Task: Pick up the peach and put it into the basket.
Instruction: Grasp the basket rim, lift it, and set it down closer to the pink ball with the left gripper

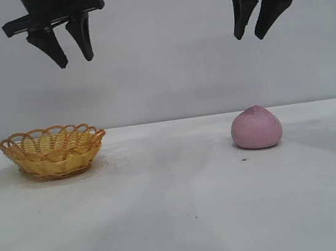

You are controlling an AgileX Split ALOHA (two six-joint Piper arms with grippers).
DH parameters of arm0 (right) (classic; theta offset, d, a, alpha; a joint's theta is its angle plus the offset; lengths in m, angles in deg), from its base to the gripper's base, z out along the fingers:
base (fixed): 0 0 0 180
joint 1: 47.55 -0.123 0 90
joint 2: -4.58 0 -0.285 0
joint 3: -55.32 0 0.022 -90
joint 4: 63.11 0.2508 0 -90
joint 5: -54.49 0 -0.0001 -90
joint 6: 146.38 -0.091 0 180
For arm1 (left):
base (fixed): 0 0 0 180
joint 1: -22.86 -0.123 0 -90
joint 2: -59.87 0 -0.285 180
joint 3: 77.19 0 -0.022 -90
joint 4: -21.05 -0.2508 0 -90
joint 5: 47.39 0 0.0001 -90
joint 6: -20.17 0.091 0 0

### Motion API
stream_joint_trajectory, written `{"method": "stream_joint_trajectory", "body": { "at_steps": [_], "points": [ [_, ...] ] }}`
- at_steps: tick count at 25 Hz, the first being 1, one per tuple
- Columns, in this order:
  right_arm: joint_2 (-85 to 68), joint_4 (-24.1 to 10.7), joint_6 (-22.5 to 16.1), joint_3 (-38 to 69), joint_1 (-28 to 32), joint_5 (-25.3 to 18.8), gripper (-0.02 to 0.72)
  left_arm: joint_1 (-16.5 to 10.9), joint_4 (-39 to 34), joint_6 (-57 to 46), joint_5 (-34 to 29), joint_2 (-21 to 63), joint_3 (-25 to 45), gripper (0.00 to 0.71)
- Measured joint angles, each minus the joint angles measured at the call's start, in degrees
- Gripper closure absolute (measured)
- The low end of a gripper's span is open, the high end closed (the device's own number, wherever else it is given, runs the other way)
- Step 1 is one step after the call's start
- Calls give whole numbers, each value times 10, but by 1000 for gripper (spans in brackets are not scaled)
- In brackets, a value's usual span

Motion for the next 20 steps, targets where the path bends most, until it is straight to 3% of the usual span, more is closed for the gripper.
{"method": "stream_joint_trajectory", "body": {
  "at_steps": [9, 12, 20],
  "points": [
    [0, 0, 0, 0, 0, -3, 442, 0, -8, 1, -7, 0, 0, 343],
    [0, -2, 0, 0, 0, -10, 442, -3, -35, 24, -39, -1, 0, 343],
    [0, -3, 2, 0, 0, -17, 442, -69, -2, 140, -109, -32, 0, 343]
  ]
}}
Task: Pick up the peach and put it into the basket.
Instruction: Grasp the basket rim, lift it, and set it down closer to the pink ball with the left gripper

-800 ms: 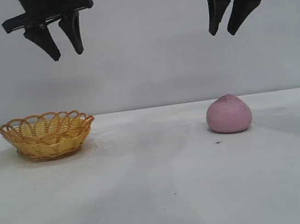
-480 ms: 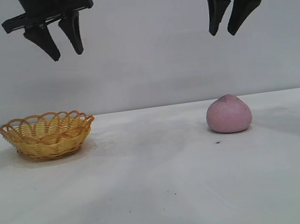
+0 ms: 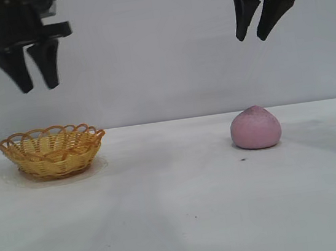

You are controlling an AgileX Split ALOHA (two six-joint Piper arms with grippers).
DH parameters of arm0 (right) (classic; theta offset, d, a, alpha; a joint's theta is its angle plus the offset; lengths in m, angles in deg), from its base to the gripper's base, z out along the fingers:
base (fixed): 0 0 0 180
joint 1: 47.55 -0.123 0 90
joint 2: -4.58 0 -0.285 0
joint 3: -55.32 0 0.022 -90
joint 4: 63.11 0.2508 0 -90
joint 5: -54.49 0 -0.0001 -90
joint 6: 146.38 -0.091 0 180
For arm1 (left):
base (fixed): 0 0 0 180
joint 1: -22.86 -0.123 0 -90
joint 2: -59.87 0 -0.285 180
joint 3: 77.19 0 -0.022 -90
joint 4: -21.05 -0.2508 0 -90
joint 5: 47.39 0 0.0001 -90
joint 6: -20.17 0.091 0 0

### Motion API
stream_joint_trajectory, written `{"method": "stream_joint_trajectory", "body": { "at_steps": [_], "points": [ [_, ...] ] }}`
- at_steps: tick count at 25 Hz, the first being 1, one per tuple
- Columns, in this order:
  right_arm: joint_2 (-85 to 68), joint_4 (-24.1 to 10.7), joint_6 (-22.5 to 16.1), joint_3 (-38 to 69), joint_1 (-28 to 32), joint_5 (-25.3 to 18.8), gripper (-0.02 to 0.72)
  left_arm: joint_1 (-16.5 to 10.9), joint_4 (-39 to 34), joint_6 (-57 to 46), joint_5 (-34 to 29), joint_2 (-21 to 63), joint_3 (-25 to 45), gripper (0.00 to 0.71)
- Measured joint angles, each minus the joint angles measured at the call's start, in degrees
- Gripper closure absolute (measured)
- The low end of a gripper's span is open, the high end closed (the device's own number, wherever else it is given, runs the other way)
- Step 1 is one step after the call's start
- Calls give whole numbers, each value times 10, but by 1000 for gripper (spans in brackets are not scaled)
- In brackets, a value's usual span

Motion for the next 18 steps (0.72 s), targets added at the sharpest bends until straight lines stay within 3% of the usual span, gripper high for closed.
{"method": "stream_joint_trajectory", "body": {
  "at_steps": [14, 17, 18],
  "points": [
    [0, -1, 3, -1, 0, -11, 442, -15, 7, 58, -13, -98, 0, 343],
    [0, -1, 8, -1, 0, -11, 442, -18, 30, 61, -18, -105, 0, 576],
    [0, -1, 9, -1, 0, -11, 442, -18, 40, 63, -17, -104, 0, 614]
  ]
}}
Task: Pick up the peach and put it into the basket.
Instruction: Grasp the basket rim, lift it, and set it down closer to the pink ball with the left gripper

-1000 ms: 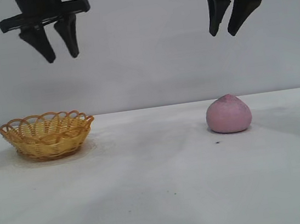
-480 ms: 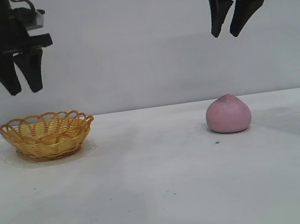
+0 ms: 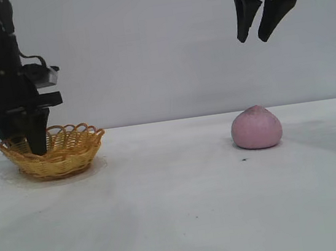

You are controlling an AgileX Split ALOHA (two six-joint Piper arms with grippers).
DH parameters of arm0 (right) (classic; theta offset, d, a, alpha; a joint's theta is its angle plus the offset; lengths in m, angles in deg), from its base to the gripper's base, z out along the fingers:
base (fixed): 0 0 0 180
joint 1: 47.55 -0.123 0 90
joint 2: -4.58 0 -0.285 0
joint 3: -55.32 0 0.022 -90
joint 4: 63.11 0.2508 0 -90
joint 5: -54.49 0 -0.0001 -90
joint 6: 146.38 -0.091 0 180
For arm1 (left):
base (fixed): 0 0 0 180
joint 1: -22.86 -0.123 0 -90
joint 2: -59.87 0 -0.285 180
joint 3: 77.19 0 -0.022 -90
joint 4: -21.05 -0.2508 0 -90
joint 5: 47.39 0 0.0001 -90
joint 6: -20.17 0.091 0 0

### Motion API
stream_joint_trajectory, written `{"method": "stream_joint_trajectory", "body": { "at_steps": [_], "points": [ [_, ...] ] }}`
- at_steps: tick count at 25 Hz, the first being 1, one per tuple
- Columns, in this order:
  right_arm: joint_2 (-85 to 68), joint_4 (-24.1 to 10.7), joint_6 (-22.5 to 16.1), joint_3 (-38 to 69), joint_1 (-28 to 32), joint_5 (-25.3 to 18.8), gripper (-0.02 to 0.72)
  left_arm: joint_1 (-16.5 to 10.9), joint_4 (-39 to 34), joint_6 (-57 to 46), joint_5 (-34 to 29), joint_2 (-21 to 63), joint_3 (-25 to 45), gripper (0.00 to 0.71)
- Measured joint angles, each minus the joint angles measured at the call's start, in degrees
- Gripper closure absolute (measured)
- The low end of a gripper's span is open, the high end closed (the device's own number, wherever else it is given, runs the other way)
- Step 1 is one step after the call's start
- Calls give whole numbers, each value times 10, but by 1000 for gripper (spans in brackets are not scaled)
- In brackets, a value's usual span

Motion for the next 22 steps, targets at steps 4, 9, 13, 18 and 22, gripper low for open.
{"method": "stream_joint_trajectory", "body": {
  "at_steps": [4, 9, 13, 18, 22],
  "points": [
    [0, 0, 4, 0, 0, 0, 442, 0, 53, 2, -11, 19, 0, 672],
    [0, -2, 4, 0, 0, 0, 442, 0, 166, 6, 13, 97, 57, 710],
    [0, -3, 4, 0, 0, 0, 442, 0, 295, 51, 59, 166, 195, 710],
    [0, -3, 8, 0, 0, 0, 442, 14, 435, 119, 174, 229, 412, 710],
    [0, -3, 8, 0, 0, 0, 442, 52, 503, 141, 269, 250, 515, 710]
  ]
}}
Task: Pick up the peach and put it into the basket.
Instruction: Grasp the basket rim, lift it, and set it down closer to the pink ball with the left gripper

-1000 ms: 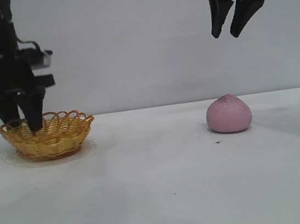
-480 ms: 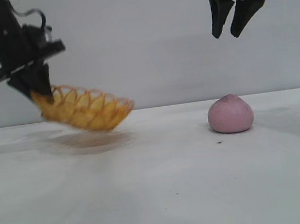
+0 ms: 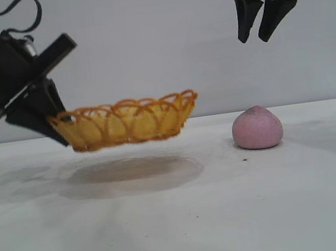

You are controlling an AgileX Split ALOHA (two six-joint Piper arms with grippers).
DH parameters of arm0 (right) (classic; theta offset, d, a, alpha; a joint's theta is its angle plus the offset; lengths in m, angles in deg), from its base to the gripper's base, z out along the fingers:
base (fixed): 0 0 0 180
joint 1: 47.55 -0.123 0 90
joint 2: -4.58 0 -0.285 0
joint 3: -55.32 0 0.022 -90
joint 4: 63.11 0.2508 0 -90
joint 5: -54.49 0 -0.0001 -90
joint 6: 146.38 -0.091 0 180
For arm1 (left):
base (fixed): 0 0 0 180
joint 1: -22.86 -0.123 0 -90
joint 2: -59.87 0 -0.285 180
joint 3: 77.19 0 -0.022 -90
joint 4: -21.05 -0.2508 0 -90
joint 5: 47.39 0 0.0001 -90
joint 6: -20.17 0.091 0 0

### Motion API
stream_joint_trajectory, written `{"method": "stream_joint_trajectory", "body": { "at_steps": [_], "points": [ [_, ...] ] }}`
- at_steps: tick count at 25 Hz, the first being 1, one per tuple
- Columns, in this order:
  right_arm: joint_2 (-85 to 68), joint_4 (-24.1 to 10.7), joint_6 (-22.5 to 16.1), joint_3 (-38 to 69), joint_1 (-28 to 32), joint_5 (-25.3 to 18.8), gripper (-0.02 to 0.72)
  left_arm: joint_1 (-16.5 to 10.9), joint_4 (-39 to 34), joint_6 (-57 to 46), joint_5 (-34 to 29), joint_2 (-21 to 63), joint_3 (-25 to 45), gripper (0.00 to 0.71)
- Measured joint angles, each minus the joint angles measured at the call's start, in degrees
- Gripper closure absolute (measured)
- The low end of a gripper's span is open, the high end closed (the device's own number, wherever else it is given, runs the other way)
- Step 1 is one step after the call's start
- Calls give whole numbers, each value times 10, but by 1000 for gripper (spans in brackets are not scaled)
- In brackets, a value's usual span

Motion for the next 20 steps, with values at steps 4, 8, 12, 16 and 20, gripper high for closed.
{"method": "stream_joint_trajectory", "body": {
  "at_steps": [4, 8, 12, 16, 20],
  "points": [
    [0, 0, 0, 0, 0, 0, 442, 37, 71, 43, 49, 1, 32, 710],
    [0, 0, 0, 0, 0, 0, 442, 51, 100, 53, 67, 1, 33, 710],
    [0, 0, 0, 0, 0, 0, 442, 51, 100, 56, 71, 1, 33, 665],
    [0, 1, 0, 0, 0, 0, 442, 51, 100, 56, 87, 2, 51, 665],
    [0, 2, 0, 0, 0, 0, 442, 51, 99, 57, 88, 2, 60, 563]
  ]
}}
